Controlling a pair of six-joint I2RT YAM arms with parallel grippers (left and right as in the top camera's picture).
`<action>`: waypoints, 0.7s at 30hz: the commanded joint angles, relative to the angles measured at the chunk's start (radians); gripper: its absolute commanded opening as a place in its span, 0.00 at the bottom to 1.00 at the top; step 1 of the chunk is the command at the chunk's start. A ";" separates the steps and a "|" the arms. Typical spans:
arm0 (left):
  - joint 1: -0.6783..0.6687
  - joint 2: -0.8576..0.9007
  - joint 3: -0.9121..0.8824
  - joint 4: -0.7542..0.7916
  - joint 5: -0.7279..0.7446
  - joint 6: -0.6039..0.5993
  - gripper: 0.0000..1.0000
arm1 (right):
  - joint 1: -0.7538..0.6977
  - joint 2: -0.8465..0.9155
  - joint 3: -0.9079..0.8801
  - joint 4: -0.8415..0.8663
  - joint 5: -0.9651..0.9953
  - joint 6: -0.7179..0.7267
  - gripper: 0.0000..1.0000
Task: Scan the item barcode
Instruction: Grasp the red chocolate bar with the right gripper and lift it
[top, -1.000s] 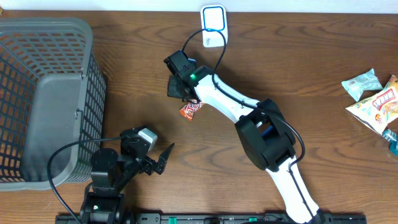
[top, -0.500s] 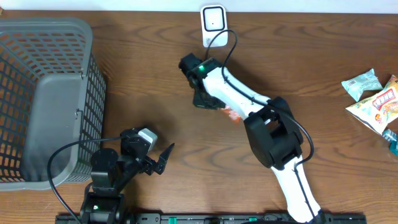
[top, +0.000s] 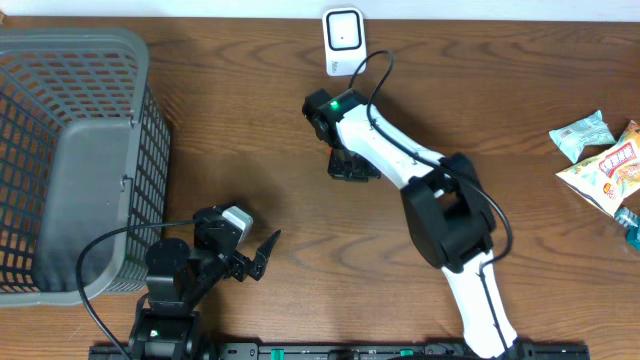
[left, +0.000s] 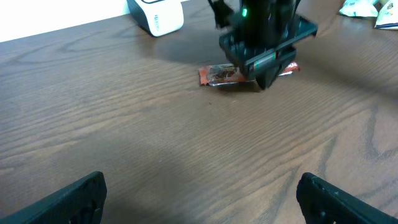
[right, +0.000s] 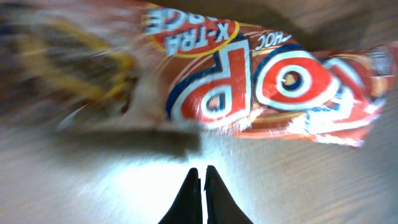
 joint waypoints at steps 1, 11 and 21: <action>0.003 -0.004 -0.003 0.003 -0.005 -0.009 0.98 | 0.013 -0.140 0.003 0.011 -0.022 -0.081 0.01; 0.003 -0.004 -0.003 0.003 -0.005 -0.009 0.98 | 0.013 -0.194 0.002 0.050 -0.014 -0.179 0.39; 0.003 -0.004 -0.003 0.003 -0.005 -0.009 0.98 | 0.010 -0.194 0.001 0.075 0.030 -0.248 0.81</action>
